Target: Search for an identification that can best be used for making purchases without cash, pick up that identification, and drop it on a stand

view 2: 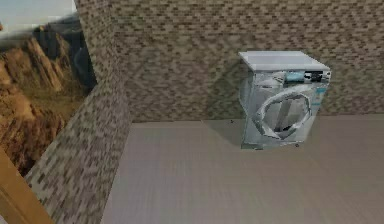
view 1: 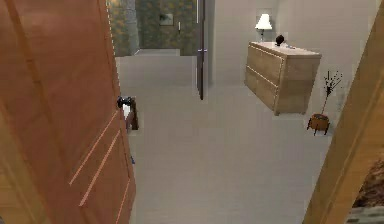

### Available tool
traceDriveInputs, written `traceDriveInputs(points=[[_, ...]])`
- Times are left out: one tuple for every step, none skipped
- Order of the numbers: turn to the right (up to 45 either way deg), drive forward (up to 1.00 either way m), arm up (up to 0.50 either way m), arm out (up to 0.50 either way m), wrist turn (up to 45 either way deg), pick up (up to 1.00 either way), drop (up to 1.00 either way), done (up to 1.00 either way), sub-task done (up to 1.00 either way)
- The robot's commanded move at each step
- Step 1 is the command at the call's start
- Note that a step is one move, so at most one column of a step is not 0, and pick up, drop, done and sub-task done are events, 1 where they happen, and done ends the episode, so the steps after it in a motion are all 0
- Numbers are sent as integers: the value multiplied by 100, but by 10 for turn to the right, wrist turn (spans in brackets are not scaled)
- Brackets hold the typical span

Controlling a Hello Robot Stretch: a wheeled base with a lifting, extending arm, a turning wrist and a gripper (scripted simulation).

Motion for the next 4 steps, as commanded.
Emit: traceDriveInputs(points=[[-30, 0, 0, 0, 0, 0, 0, 0, 0], [0, 15, 0, 0, 0, 0, 0, 0, 0], [210, 0, 0, 0, 0, 0, 0, 0, 0], [0, 80, 0, 0, 0, 0, 0, 0, 0]])
